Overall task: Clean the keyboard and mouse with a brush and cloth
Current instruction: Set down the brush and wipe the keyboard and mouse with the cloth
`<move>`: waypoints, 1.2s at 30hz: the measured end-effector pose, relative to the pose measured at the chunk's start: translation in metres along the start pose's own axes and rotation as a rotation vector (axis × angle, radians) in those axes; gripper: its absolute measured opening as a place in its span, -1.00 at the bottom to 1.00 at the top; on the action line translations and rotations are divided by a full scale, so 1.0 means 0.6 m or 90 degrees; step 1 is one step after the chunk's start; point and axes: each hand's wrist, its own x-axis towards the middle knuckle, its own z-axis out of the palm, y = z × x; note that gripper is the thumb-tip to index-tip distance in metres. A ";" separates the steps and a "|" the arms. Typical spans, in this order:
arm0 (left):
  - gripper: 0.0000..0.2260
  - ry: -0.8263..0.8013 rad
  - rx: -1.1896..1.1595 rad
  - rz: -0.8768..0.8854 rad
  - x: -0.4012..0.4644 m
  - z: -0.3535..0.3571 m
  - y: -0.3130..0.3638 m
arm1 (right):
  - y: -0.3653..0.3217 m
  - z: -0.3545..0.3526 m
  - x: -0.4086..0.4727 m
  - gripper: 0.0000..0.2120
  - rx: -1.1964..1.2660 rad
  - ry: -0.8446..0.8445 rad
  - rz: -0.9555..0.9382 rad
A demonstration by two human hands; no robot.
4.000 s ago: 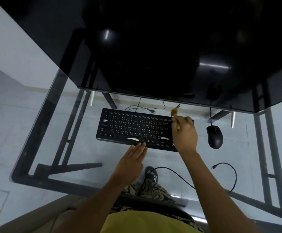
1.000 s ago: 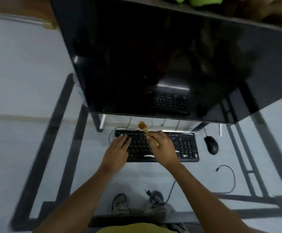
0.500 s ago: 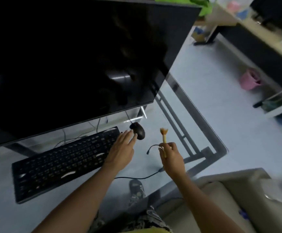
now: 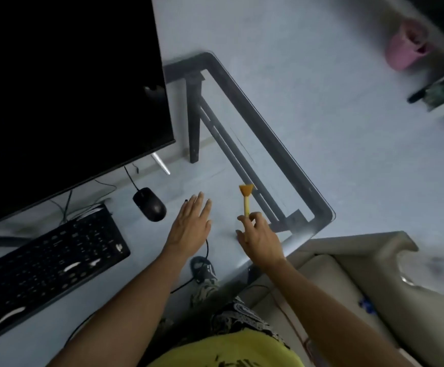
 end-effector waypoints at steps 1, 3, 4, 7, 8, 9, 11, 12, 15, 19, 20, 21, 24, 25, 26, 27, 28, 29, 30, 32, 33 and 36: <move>-0.50 -0.007 0.009 -0.007 0.002 0.003 0.003 | 0.003 0.003 0.001 -0.62 0.008 -0.001 -0.001; -0.48 -0.012 0.021 -0.022 0.003 0.002 0.010 | 0.006 0.008 0.002 -0.61 0.030 -0.004 0.003; -0.47 -0.024 0.024 -0.027 0.003 0.001 0.013 | 0.007 0.009 0.004 -0.60 0.039 -0.009 0.008; -0.47 -0.038 0.028 -0.044 -0.001 -0.009 0.018 | 0.006 0.002 0.007 -0.55 0.044 -0.027 0.021; -0.47 -0.027 0.026 -0.051 -0.003 -0.017 0.020 | 0.004 -0.004 0.008 -0.53 0.056 -0.033 0.032; -0.46 -0.016 0.024 -0.051 -0.004 -0.027 0.023 | -0.001 -0.015 0.009 -0.51 0.078 -0.031 0.049; -0.46 0.033 0.030 -0.031 0.003 -0.064 0.036 | -0.020 -0.056 0.025 -0.49 0.156 0.030 0.068; -0.47 0.074 0.028 -0.009 0.013 -0.095 0.044 | -0.036 -0.091 0.044 -0.49 0.207 0.088 0.059; -0.50 0.253 0.045 0.056 0.060 -0.244 0.059 | -0.102 -0.261 0.139 -0.59 0.365 0.337 -0.024; -0.51 0.528 0.104 0.048 0.097 -0.502 0.055 | -0.209 -0.539 0.272 -0.75 0.470 0.628 -0.208; -0.51 0.571 0.128 0.031 0.101 -0.553 0.047 | -0.234 -0.591 0.304 -0.77 0.468 0.657 -0.251; -0.50 0.600 0.156 0.003 0.104 -0.596 0.035 | -0.259 -0.634 0.335 -0.77 0.460 0.660 -0.281; -0.47 0.622 0.224 -0.123 0.113 -0.677 -0.006 | -0.327 -0.710 0.435 -0.69 0.416 0.516 -0.256; -0.46 0.610 0.244 -0.153 0.115 -0.688 -0.014 | -0.342 -0.720 0.467 -0.63 0.385 0.450 -0.227; -0.46 0.593 0.269 -0.170 0.116 -0.690 -0.018 | -0.354 -0.723 0.495 -0.55 0.338 0.391 -0.207; -0.46 0.577 0.294 -0.177 0.118 -0.687 -0.019 | -0.361 -0.723 0.516 -0.47 0.283 0.339 -0.207; -0.46 0.563 0.313 -0.181 0.119 -0.682 -0.018 | -0.367 -0.718 0.531 -0.40 0.231 0.287 -0.229; -0.46 0.559 0.323 -0.185 0.120 -0.677 -0.017 | -0.371 -0.711 0.542 -0.36 0.181 0.231 -0.263; -0.46 0.563 0.326 -0.193 0.121 -0.674 -0.016 | -0.374 -0.701 0.548 -0.33 0.119 0.176 -0.294; -0.47 0.579 0.322 -0.205 0.123 -0.675 -0.016 | -0.376 -0.683 0.552 -0.31 -0.012 0.089 -0.290; -0.48 0.586 0.320 -0.205 0.124 -0.676 -0.016 | -0.377 -0.680 0.551 -0.31 -0.046 0.062 -0.257; -0.48 0.601 0.316 -0.196 0.123 -0.676 -0.014 | -0.383 -0.683 0.545 -0.33 -0.037 0.050 -0.183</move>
